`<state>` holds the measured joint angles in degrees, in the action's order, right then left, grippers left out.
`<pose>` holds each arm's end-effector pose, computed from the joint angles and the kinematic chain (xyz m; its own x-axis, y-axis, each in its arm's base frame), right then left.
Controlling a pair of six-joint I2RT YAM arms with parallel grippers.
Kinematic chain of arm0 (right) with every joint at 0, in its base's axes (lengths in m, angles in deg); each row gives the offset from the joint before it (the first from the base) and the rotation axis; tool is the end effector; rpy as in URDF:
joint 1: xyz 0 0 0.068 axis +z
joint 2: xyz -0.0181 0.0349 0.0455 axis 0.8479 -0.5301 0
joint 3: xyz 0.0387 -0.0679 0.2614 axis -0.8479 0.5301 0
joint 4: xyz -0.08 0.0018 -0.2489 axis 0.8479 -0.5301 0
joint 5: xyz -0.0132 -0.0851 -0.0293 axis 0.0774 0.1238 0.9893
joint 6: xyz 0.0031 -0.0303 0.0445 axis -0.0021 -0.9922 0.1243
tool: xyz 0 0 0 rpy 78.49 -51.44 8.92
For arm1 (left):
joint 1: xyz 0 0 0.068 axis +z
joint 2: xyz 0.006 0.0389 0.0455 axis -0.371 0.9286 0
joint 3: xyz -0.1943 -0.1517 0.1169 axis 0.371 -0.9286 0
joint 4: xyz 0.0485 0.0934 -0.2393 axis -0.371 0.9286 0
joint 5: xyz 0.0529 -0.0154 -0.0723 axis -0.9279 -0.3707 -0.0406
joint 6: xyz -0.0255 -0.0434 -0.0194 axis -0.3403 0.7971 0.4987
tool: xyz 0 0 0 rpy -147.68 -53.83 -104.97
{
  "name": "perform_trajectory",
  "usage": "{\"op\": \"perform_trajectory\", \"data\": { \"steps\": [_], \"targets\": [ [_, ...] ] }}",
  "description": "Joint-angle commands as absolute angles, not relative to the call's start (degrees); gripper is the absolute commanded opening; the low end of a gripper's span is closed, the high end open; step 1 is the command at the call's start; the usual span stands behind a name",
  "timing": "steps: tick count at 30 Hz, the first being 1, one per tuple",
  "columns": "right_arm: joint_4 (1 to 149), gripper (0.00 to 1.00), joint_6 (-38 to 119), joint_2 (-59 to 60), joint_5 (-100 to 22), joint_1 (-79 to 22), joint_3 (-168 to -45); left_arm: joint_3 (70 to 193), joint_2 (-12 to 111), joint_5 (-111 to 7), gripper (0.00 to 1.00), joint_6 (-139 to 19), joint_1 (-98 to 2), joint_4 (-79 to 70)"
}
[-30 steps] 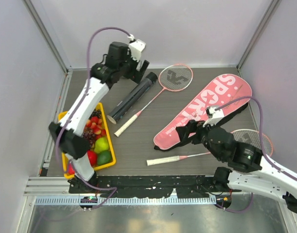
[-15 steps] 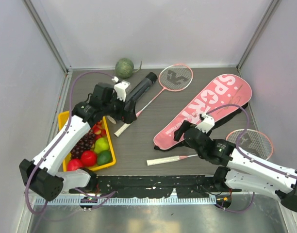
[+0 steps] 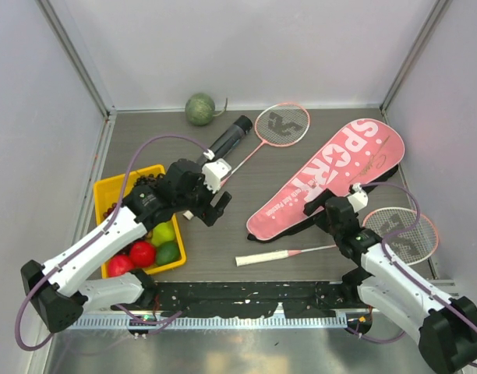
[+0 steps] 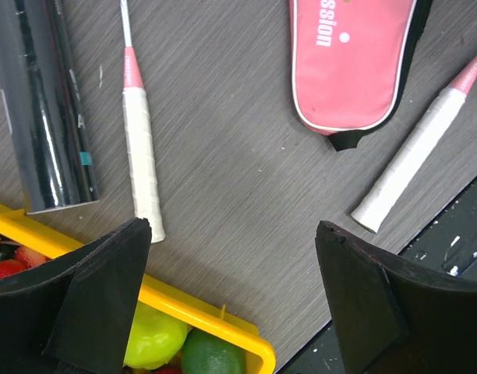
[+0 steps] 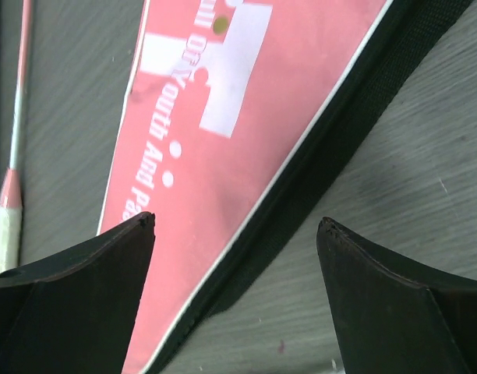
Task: Pack up the badminton gear
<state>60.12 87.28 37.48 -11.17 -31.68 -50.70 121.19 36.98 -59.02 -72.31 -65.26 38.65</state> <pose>0.1500 0.0602 0.1805 -0.4833 0.6035 -0.6341 0.3612 0.7973 0.4835 0.1654 -0.1578 0.3309 -0.4746 0.4736 -0.7419 0.7059 0.7083 0.0005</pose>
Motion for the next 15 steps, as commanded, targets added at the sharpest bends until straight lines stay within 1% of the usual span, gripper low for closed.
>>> {"op": "perform_trajectory", "data": {
  "steps": [1, 5, 7, 9, 10, 11, 13, 14, 15],
  "targets": [
    [72.9, 0.86, 86.0, 34.0, -16.0, -36.9, -48.2, 123.1, 36.6, -60.8, 0.89, -73.4, -65.3, 38.3],
    [78.7, 0.82, 86.0, 29.0, -20.4, -40.8, -47.0, 122.6, 35.7, -61.5, 0.88, -73.3, -65.4, 37.6],
    [80.6, 0.77, 86.2, 27.1, -21.0, -41.5, -46.8, 122.2, 35.3, -62.0, 0.87, -73.4, -65.4, 37.1],
    [82.6, 0.68, 86.4, 26.0, -21.0, -41.9, -46.2, 122.1, 35.3, -62.6, 0.86, -73.5, -65.4, 36.6],
    [82.9, 0.61, 86.4, 25.6, -20.4, -42.0, -46.2, 122.0, 35.2, -62.6, 0.85, -73.8, -65.4, 36.6],
    [83.3, 0.57, 86.3, 25.4, -20.1, -42.1, -46.2, 121.9, 35.3, -62.8, 0.84, -73.9, -65.4, 36.5],
    [83.8, 0.38, 86.0, 25.2, -19.2, -42.3, -46.2, 121.8, 35.2, -63.1, 0.82, -73.9, -65.4, 36.3],
    [84.4, 0.32, 85.1, 25.4, -19.0, -42.3, -46.1, 121.8, 35.2, -63.1, 0.81, -73.7, -65.4, 36.2],
    [84.7, 0.16, 84.5, 25.6, -18.8, -42.3, -46.1, 121.9, 35.2, -62.7, 0.79, -73.6, -65.4, 35.9]
  ]
}}
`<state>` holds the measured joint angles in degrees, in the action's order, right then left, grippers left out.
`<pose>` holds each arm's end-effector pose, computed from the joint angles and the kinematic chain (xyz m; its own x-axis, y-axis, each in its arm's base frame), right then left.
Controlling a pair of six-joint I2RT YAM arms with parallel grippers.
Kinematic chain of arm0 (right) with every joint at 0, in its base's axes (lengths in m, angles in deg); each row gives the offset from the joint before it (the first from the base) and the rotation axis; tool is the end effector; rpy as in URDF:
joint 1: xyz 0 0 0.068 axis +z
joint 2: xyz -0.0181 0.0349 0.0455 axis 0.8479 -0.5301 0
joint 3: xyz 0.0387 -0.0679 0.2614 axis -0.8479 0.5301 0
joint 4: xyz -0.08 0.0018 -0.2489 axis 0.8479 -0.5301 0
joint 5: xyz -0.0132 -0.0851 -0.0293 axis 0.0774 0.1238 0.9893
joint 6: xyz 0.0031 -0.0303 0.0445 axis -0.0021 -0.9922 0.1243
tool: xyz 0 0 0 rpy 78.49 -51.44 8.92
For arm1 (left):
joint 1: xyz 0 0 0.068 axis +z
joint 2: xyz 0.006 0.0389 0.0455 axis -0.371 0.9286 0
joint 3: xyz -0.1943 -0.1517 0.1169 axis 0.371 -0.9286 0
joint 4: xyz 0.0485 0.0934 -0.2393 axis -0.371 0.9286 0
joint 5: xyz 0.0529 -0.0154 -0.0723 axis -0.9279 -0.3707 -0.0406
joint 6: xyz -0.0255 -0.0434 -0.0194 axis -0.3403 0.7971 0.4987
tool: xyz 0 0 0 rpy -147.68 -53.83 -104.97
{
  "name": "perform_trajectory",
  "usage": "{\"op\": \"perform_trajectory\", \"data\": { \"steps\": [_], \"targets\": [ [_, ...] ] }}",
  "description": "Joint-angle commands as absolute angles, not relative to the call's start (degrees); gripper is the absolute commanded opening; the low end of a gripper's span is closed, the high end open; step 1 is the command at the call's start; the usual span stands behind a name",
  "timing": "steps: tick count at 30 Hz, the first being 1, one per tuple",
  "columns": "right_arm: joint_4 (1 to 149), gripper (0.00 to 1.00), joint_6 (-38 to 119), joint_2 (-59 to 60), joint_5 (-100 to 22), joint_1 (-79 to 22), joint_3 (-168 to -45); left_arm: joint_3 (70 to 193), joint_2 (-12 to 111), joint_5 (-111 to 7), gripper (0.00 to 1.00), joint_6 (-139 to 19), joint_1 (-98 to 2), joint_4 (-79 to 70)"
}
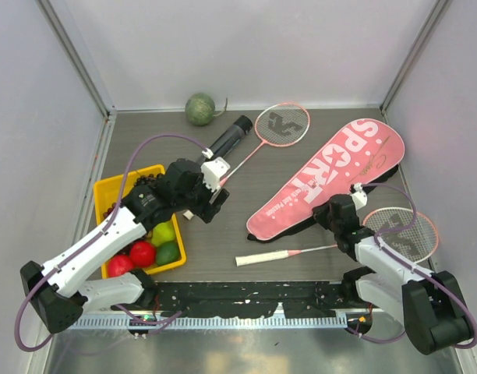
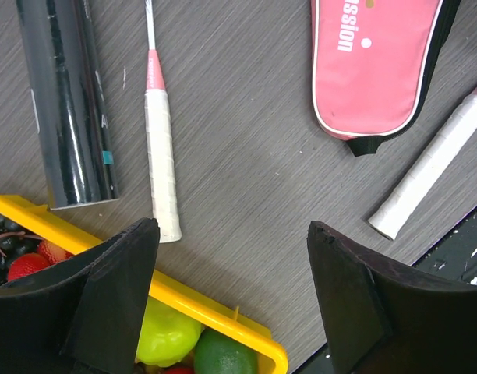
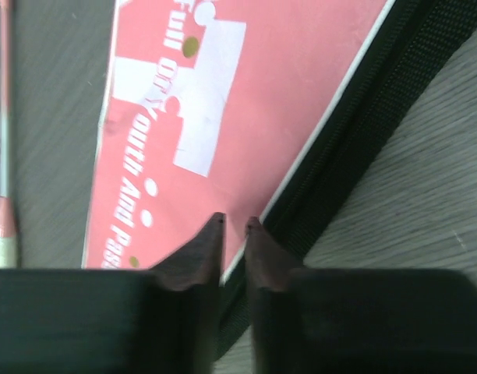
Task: Pack up the badminton gear
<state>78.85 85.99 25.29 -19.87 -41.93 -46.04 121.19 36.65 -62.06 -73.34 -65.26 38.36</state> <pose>0.1780 0.0436 0.1483 -0.4553 0.6763 -0.5790 0.3996 0.7364 0.5459 0.1660 -0.1558 0.3325 -0.4570 0.4816 -0.7478 0.6851 0.7268 0.0494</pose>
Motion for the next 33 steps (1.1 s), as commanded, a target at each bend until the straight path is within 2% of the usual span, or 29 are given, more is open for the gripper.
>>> {"op": "perform_trajectory", "data": {
  "steps": [1, 2, 5, 8, 11, 12, 15, 16, 19, 26, 33],
  "targets": [
    [84.5, 0.1, 83.5, 26.2, -18.4, -42.3, -46.2, 121.9, 35.2, -61.9, 0.78, -73.5, -65.5, 35.6],
    [84.3, 0.05, 83.3, 26.6, -18.1, -42.3, -46.3, 121.8, 35.2, -61.3, 0.76, -73.4, -65.5, 35.1],
    [83.0, 0.05, 81.4, 29.0, -18.0, -42.4, -47.7, 122.7, 36.1, -60.8, 0.75, -73.3, -67.1, 34.5],
    [80.4, 0.05, 79.5, 31.5, -18.3, -42.3, -50.1, 124.6, 38.1, -64.2, 0.7, -71.7, -69.7, 33.7],
    [73.9, 0.06, 84.0, 33.3, -16.3, -42.3, -51.5, 125.1, 40.6, -64.2, 0.71, -68.7, -71.7, 30.4],
    [73.3, 0.12, 85.9, 33.4, -15.7, -42.3, -51.3, 125.2, 41.6, -63.8, 0.72, -68.2, -72.0, 29.2],
    [74.6, 0.22, 85.1, 31.0, -15.5, -43.3, -50.9, 126.1, 43.2, -62.8, 0.72, -67.6, -72.4, 28.0],
    [75.0, 0.29, 84.0, 29.0, -16.9, -43.8, -50.9, 126.9, 43.8, -62.8, 0.72, -67.5, -72.4, 28.2],
    [75.0, 0.42, 84.8, 25.6, -20.0, -47.8, -51.2, 128.6, 44.9, -62.3, 0.73, -67.2, -72.8, 29.3],
    [80.3, 0.47, 85.0, 22.3, -20.8, -51.1, -49.5, 128.0, 45.3, -62.6, 0.74, -67.2, -73.2, 29.8],
    [84.2, 0.46, 85.6, 15.8, -23.9, -54.3, -49.8, 125.7, 44.6, -62.2, 0.76, -67.5, -73.5, 27.8]
  ]
}}
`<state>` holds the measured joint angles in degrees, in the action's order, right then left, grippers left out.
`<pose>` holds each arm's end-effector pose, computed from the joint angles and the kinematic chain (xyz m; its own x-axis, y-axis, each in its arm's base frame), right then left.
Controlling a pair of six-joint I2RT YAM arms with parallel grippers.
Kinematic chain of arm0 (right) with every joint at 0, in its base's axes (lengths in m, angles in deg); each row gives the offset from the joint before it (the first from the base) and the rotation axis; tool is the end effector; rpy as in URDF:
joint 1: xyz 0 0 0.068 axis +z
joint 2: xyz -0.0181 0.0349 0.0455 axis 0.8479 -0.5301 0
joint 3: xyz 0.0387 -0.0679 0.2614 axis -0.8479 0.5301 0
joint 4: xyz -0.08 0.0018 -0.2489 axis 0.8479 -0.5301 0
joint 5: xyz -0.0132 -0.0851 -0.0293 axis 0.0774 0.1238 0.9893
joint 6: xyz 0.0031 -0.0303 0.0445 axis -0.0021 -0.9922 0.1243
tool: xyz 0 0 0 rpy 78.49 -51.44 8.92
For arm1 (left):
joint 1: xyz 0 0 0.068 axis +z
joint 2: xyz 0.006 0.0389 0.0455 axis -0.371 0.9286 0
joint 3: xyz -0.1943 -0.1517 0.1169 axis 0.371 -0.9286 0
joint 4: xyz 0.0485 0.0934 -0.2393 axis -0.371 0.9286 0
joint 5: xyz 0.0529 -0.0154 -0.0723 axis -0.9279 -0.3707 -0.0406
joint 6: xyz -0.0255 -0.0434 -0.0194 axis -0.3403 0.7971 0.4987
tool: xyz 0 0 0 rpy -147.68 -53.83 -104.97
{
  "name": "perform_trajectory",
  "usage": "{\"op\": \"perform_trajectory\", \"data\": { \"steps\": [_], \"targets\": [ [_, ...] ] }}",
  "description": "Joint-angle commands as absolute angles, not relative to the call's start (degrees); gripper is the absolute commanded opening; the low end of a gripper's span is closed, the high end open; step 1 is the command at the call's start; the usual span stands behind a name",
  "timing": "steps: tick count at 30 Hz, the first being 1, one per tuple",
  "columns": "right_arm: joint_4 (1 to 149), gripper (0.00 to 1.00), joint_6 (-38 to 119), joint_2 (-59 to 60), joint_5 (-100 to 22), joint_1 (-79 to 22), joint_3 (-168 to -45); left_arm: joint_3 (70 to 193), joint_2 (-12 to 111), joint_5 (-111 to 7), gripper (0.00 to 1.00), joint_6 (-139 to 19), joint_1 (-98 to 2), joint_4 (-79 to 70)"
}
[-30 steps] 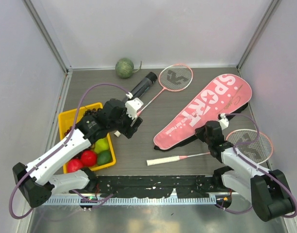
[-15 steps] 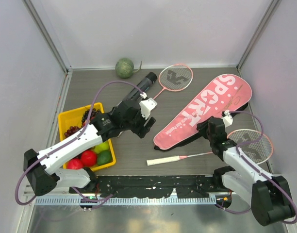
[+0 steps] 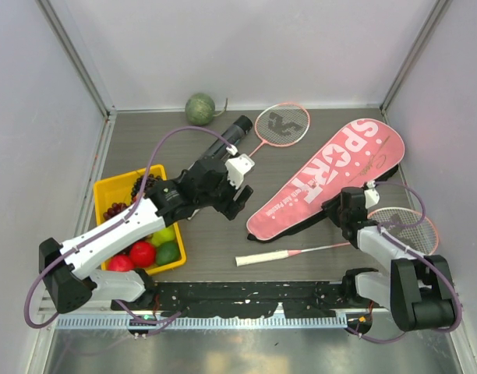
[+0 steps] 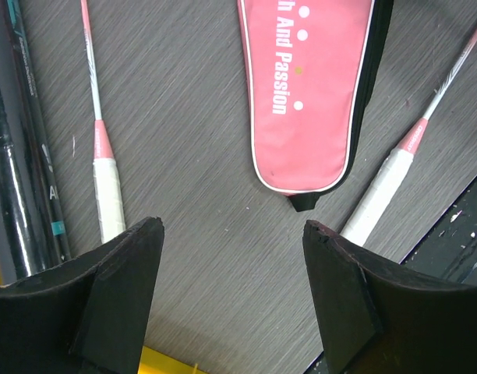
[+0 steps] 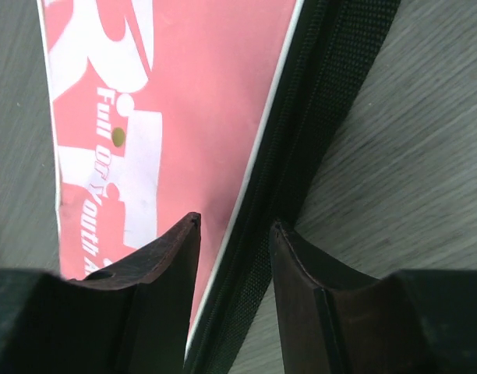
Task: Pack up the badminton gear
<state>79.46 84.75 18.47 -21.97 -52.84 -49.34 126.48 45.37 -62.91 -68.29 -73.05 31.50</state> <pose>0.1990 0.0118 0.1461 -0.3816 0.7368 -0.5581 0.5336 0.6686 0.5179 0.1714 -0.2110 0.3382 -0.4252 0.4455 -0.7879 0.7331 0.6801 -0.0111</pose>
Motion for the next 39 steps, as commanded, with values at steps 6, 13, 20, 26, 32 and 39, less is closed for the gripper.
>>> {"op": "perform_trajectory", "data": {
  "steps": [6, 13, 20, 26, 32, 39],
  "targets": [
    [88.8, 0.09, 84.5, 11.8, -25.0, -55.2, -50.3, 125.8, 45.8, -63.0, 0.74, -67.8, -73.8, 27.6],
    [86.3, 0.06, 80.8, 20.4, -25.2, -55.2, -50.9, 128.3, 50.5, -68.0, 0.72, -71.1, -77.0, 26.8],
    [83.8, 0.06, 78.4, 28.5, -26.8, -55.2, -52.6, 134.3, 61.3, -69.5, 0.68, -77.8, -81.9, 22.7],
    [85.5, 0.05, 79.4, 28.1, -30.4, -55.2, -52.3, 139.6, 71.7, -70.1, 0.66, -80.7, -85.2, 19.1],
    [84.6, 0.05, 81.3, 30.4, -34.3, -55.2, -53.2, 140.8, 78.0, -75.1, 0.66, -83.4, -89.1, 13.4],
    [83.5, 0.05, 81.9, 31.7, -35.9, -55.2, -54.1, 141.2, 82.3, -79.2, 0.64, -84.2, -90.0, 11.8]
  ]
}}
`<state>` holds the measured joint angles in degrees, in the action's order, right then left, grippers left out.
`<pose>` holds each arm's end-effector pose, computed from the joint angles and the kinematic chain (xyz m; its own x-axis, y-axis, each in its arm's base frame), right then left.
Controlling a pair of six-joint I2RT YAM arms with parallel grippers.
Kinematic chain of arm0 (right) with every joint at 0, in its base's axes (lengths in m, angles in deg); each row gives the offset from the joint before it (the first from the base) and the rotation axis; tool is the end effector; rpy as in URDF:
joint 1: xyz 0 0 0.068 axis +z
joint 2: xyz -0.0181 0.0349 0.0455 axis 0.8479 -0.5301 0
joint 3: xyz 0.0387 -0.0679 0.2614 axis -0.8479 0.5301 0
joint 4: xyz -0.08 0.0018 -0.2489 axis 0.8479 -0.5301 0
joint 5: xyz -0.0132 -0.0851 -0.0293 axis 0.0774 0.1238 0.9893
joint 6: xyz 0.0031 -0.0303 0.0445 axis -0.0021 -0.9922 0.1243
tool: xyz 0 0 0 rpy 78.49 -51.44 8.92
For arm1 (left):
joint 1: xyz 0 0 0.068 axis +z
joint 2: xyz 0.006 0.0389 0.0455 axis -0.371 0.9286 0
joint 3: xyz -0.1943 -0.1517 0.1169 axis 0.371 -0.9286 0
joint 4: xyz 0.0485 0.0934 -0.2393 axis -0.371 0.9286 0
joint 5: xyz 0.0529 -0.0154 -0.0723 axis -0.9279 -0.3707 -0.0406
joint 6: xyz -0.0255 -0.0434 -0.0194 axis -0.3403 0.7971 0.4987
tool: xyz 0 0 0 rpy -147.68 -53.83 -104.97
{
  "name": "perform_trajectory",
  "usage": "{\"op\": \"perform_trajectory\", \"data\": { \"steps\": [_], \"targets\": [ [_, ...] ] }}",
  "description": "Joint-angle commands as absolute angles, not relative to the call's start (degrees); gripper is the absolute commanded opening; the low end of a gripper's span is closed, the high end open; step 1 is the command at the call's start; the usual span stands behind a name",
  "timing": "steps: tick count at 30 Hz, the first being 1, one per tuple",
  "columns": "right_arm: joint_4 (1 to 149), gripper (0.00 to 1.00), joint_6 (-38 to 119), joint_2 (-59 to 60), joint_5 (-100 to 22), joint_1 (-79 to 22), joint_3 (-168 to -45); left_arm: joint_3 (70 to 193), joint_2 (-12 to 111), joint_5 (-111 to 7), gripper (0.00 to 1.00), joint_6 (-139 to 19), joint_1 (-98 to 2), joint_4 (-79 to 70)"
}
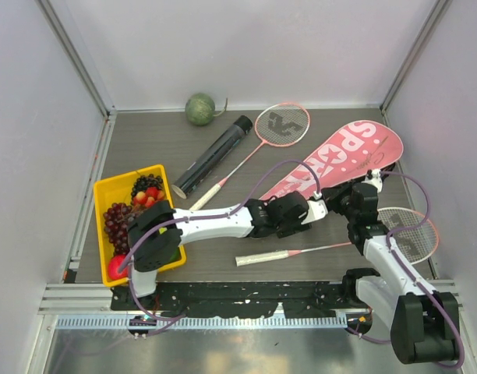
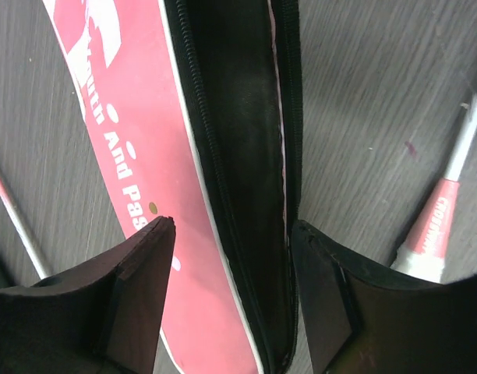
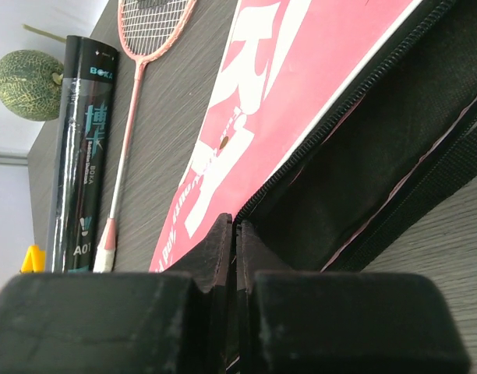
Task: Pack up the badminton gear
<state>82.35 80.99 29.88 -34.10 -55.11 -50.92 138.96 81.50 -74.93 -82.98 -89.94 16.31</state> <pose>0.1956 0.0112 0.1948 -0.3539 0.7188 -0.5984 0.2531 0.6896 0.6786 0.1646 -0.3863 0.2246 -0.0965 0.7654 -0.6363 0.8688 0.3767 0.3214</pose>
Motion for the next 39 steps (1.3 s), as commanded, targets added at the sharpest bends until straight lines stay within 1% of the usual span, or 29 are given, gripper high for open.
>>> {"op": "perform_trajectory", "data": {
  "steps": [1, 6, 9, 11, 13, 15, 16, 18, 19, 20, 22, 24, 27, 28, 31, 34, 39],
  "targets": [
    [83.0, 0.05, 81.7, 31.7, -36.0, -55.2, -54.5, 141.1, 82.7, -79.7, 0.64, -84.4, -90.1, 11.8],
    [82.4, 0.05, 81.9, 32.0, -36.4, -55.2, -55.2, 140.7, 84.4, -82.6, 0.6, -84.7, -90.3, 12.3],
    [81.9, 0.05, 82.3, 32.3, -36.9, -55.1, -55.4, 141.2, 85.6, -84.1, 0.54, -84.7, -90.3, 13.2],
    [81.5, 0.06, 82.7, 32.8, -37.2, -55.3, -55.5, 141.6, 86.3, -84.0, 0.48, -84.8, -90.3, 14.1],
    [80.8, 0.05, 82.8, 33.2, -37.5, -55.2, -55.7, 141.8, 86.6, -84.1, 0.35, -84.4, -90.2, 14.6],
    [80.0, 0.05, 83.0, 33.5, -37.5, -55.2, -56.0, 141.2, 86.2, -84.3, 0.08, -83.9, -90.2, 14.3],
    [79.4, 0.05, 83.2, 33.8, -37.7, -55.2, -56.4, 141.2, 85.8, -84.2, 0.0, -83.5, -90.3, 14.0],
    [77.5, 0.05, 84.3, 33.4, -38.9, -55.3, -57.4, 141.0, 84.6, -82.6, 0.0, -82.5, -90.1, 14.0],
    [75.8, 0.09, 85.0, 33.2, -39.5, -55.3, -58.2, 141.3, 84.3, -81.6, 0.0, -81.2, -89.8, 14.4],
    [70.0, 0.31, 85.2, 32.9, -40.2, -55.3, -60.8, 141.7, 83.6, -80.2, 0.0, -79.9, -89.4, 15.0],
    [60.7, 0.5, 87.4, 33.6, -39.2, -55.3, -64.5, 142.6, 82.5, -77.6, 0.0, -76.6, -88.1, 16.7],
    [51.5, 0.56, 89.7, 35.4, -36.2, -55.3, -67.4, 143.2, 81.6, -76.2, 0.0, -74.2, -87.1, 18.0],
    [42.4, 0.61, 92.9, 38.1, -32.2, -55.3, -70.5, 143.7, 80.7, -75.8, 0.0, -72.1, -86.1, 19.5],
    [37.0, 0.62, 94.6, 39.0, -29.4, -55.3, -71.2, 144.0, 80.4, -75.2, 0.0, -71.7, -85.7, 20.2],
    [28.0, 0.62, 96.3, 39.9, -27.6, -55.3, -72.9, 145.2, 80.2, -68.6, 0.0, -66.4, -82.9, 23.2],
    [24.5, 0.61, 96.9, 39.8, -25.0, -55.3, -72.2, 146.4, 80.1, -66.4, 0.0, -63.9, -80.7, 26.3],
    [24.8, 0.6, 98.4, 40.0, -25.3, -55.3, -64.7, 147.8, 79.5, -71.0, 0.0, -62.9, -80.3, 31.1]
  ]
}}
